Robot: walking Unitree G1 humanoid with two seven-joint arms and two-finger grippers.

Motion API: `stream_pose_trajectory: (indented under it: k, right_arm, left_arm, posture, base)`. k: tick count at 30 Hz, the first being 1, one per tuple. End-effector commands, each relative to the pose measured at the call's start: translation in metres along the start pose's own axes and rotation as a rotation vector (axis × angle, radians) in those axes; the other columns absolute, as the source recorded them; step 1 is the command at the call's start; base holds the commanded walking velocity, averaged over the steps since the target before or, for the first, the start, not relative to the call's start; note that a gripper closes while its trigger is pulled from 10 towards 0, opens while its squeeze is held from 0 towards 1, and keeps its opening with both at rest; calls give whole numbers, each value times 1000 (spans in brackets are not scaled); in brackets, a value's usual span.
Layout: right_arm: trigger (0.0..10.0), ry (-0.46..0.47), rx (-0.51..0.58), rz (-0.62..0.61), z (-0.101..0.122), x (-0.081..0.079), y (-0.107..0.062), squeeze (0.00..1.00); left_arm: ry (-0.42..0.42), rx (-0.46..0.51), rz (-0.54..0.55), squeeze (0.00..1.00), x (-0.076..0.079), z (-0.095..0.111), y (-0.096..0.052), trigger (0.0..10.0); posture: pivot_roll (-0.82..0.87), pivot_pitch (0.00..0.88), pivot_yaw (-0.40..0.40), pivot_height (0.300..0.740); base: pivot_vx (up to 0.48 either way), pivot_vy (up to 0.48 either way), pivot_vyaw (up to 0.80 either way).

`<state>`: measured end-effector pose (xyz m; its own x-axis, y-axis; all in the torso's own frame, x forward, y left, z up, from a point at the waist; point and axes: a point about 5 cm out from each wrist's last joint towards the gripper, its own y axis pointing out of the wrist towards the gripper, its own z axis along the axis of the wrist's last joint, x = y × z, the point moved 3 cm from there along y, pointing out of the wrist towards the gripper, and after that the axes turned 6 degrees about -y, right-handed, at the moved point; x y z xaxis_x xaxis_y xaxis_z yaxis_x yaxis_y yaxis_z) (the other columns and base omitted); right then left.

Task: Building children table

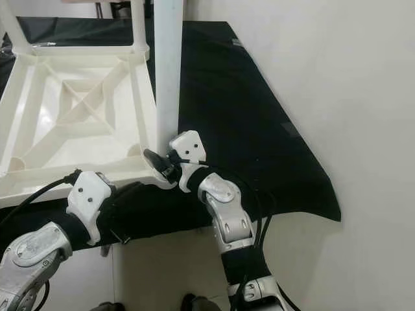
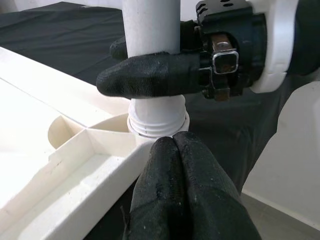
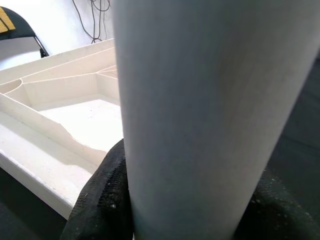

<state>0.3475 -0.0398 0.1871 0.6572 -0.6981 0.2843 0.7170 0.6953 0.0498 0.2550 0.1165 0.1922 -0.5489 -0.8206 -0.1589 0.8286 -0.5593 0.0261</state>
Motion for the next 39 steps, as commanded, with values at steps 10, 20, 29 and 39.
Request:
stream_pose_trajectory:
  k: [10, 20, 29, 39]
  right_arm:
    - [10000, 23, 46, 490, 5, -19, 5, 82]
    - [7725, -1, 52, 646, 20, 5, 20, 0]
    - [0, 59, 59, 712, 23, 15, 23, 0]
    - [0, 54, 19, 538, 2, 33, 13, 0]
  left_arm:
    - [-8, -10, -10, 0, 1, -3, 1, 10000]
    - [3, -9, 5, 0, 0, -2, 0, 10000]
    - [6, -10, 9, 0, 2, -2, 0, 10000]
    - [1, -12, 5, 0, 2, -2, -1, 10000]
  posture:
    - [106, 215, -157, 740]
    - [132, 218, -176, 740]
    - [136, 221, -180, 740]
    - [116, 224, -167, 740]
  base:
    - [0, 0, 0]
    - [0, 0, 0]
    - [0, 0, 0]
    - [0, 0, 0]
